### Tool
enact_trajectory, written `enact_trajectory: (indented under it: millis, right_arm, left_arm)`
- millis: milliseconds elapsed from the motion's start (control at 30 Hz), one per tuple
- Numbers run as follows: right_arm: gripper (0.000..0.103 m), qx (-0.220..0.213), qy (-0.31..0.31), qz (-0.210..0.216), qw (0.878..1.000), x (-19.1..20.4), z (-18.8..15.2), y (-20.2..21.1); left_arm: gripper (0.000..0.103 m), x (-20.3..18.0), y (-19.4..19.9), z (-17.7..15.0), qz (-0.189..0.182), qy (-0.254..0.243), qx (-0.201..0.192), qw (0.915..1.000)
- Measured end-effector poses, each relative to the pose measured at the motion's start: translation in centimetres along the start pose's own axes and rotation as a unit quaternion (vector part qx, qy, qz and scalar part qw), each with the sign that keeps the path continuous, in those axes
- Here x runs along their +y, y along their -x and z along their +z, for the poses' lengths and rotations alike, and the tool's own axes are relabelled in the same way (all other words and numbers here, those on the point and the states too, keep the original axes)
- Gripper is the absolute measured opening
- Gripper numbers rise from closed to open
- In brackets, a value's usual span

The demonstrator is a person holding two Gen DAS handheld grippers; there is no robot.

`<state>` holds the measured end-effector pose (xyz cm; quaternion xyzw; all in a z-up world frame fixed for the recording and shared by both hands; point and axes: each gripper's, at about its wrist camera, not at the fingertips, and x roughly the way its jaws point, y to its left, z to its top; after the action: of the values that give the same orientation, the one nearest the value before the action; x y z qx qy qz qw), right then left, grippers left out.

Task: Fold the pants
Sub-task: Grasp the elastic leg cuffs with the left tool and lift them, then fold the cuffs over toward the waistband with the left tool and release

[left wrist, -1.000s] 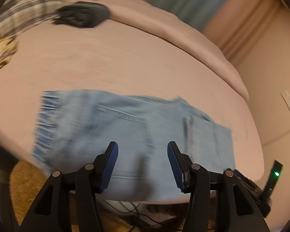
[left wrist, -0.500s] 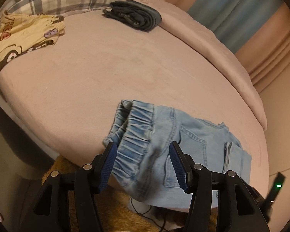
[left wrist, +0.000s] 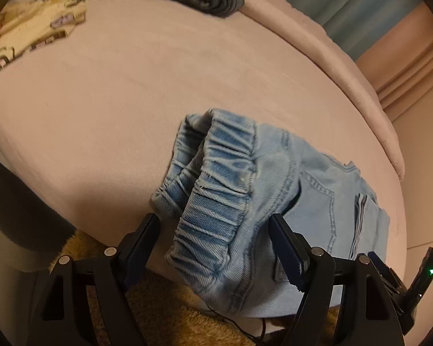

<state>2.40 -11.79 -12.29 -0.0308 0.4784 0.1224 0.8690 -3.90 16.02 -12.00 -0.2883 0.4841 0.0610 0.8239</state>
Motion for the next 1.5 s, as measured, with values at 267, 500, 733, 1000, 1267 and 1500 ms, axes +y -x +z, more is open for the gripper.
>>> enact_trajectory:
  millis: [267, 500, 733, 1000, 1267, 1500]
  right_arm:
    - [0.064, -0.006, -0.001, 0.0, 1.0, 0.0, -0.3, 0.0]
    - [0.065, -0.012, -0.002, -0.002, 1.0, -0.1, -0.4, 0.1]
    - [0.065, -0.014, -0.002, -0.002, 1.0, 0.0, -0.3, 0.1]
    - [0.065, -0.012, -0.003, 0.003, 1.0, 0.1, -0.3, 0.4]
    - [0.064, -0.032, -0.055, 0.063, 0.996, -1.2, 0.2, 2.2]
    - [0.064, -0.056, -0.075, 0.066, 0.993, -2.0, 0.2, 3.7]
  left_arm:
    - [0.091, -0.2, -0.6, -0.2, -0.016, -0.013, -0.023, 0.9995]
    - [0.076, -2.5, -0.6, -1.6, 0.04, -0.06, -0.055, 0.9959]
    - [0.039, -0.5, 2.0, -1.4, -0.02, 0.012, -0.058, 0.998]
    - [0.031, -5.2, 8.0, -1.8, -0.094, -0.046, -0.114, 0.988]
    - [0.029, -8.9, 8.3, -1.7, -0.137, -0.08, -0.105, 0.9817]
    - [0.028, -12.1, 7.6, -1.8, -0.166, -0.112, -0.091, 0.9755]
